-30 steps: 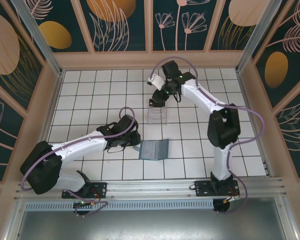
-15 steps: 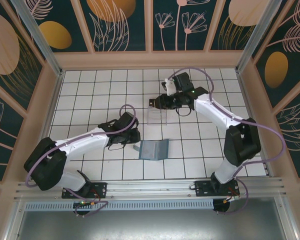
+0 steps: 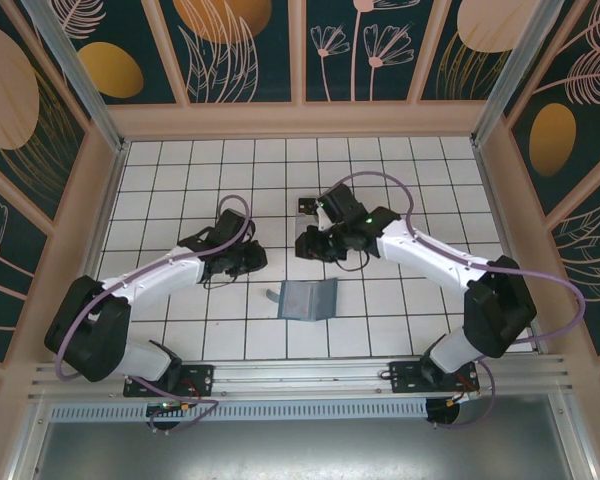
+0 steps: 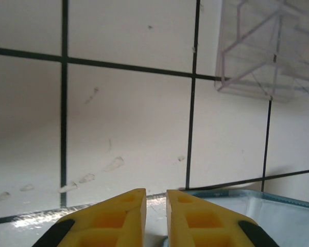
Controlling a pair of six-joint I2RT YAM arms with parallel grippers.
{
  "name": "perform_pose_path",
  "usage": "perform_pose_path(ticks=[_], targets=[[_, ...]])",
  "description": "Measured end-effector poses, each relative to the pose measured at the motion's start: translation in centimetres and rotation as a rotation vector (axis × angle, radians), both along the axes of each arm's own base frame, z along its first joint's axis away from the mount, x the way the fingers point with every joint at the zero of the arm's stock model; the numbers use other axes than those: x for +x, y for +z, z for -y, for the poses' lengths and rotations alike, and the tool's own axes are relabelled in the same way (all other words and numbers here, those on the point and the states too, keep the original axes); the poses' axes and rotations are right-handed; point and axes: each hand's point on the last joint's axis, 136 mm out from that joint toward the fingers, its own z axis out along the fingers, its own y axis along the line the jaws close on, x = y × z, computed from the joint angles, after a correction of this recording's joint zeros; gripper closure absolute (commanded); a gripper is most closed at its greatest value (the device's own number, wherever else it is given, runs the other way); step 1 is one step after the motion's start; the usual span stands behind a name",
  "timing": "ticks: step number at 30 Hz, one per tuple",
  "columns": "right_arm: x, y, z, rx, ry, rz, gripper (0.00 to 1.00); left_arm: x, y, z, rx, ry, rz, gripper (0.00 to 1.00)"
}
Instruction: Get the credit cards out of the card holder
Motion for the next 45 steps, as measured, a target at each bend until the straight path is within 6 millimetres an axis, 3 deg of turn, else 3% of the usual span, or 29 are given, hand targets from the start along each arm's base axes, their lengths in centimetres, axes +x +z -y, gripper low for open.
perform_pose_path(ticks=[8,14,23,33,45], targets=[[-3.3,-4.1,-3.1,-0.058,0.025,-0.106,0.72,1.1,0.5,-2.1,-0.002,0.042,0.021,0.8],[-4.1,-7.3,-3.9,-0.105,0.025,-0.159,0.72,1.2,0.5,-2.3,0.004,0.036,0.027,0.8],[-5.3,-10.2,-5.2,-0.117,0.052,-0.202,0.72,0.8,0.1,-2.5,0.008,0.028,0.02,0.8],[-5.9,-11.6,-4.7,-0.138,0.05,-0.222,0.72,0.7,0.3,-2.4,0.002,0.026,0.024,0.8],[-6.3,-11.6,-4.1,-0.124,0.043,-0.215,0.69,0.6,0.4,-2.2,-0.01,0.017,0.018,0.8]])
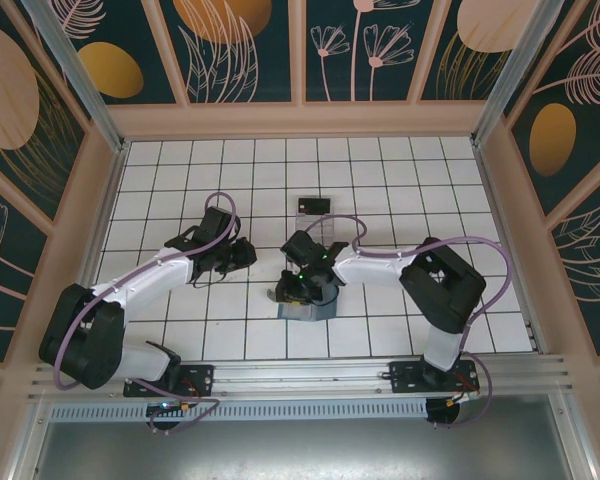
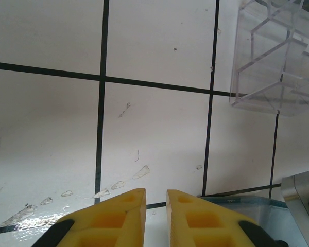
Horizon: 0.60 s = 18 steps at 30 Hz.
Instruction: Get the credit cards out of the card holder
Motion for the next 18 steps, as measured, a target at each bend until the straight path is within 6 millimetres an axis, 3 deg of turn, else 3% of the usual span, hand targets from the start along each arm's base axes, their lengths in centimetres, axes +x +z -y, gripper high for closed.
perform_pose_path(ticks=[18], targets=[[-0.2,0.0,2.8,-0.094,-0.049,0.028,0.66,-0.3,-0.6,0.3,-0.006,-0.012,-0.027,0.8]])
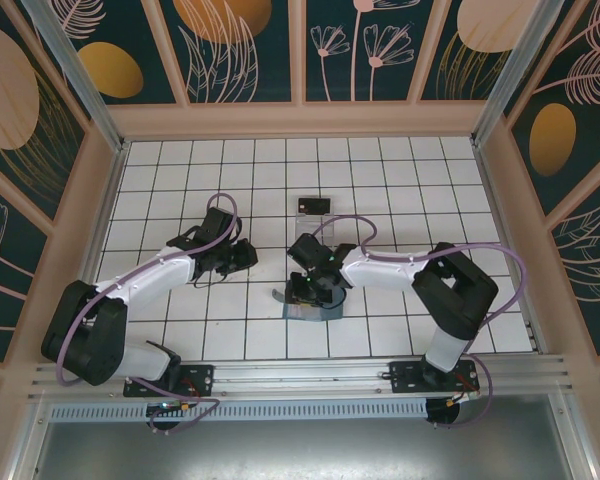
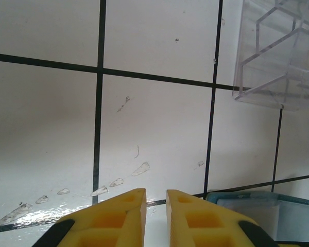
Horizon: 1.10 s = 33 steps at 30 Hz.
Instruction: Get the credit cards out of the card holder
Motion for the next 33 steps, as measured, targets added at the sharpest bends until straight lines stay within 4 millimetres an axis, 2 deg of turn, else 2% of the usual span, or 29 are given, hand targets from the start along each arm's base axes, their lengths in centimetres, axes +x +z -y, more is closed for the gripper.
perform_pose_path(ticks=[22,33], targets=[[-0.4,0.7,1.5,-0.026,-0.012,0.012,0.64,-0.1,-0.2,0.1,-0.002,-0.004,-0.008,0.8],[-0.3,0.0,3.3,-0.117,-0.035,0.026,0.64,-0.1,0.0,0.4,-0.017,-0.016,-0.012,0.8]])
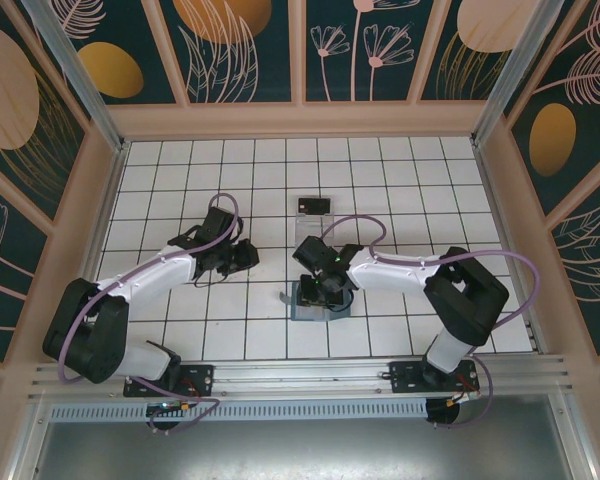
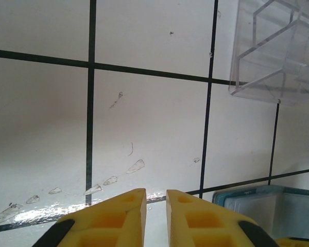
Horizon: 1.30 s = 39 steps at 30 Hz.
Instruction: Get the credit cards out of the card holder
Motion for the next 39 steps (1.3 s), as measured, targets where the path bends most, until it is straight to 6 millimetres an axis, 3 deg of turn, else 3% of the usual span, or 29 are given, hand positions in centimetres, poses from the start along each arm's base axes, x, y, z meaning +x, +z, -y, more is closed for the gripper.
perform_pose_path(ticks=[9,16,26,39], targets=[[0.3,-0.5,1.9,-0.106,-0.018,0.017,0.54,0.1,0.0,0.1,-0.003,-0.002,-0.001,0.8],[0.5,-0.7,1.9,-0.164,-0.008,0.029,0.46,0.1,0.0,0.1,-0.002,-0.002,-0.003,0.8],[0.6,-0.7,1.8,-0.276,0.009,0.053,0.59,0.1,0.0,0.1,0.002,-0.012,0.003,0.8],[1.9,1.5,5.7,-0.502,-0.016,0.133,0.55,0.4,0.4,0.3,0.003,-0.021,0.016,0.81]])
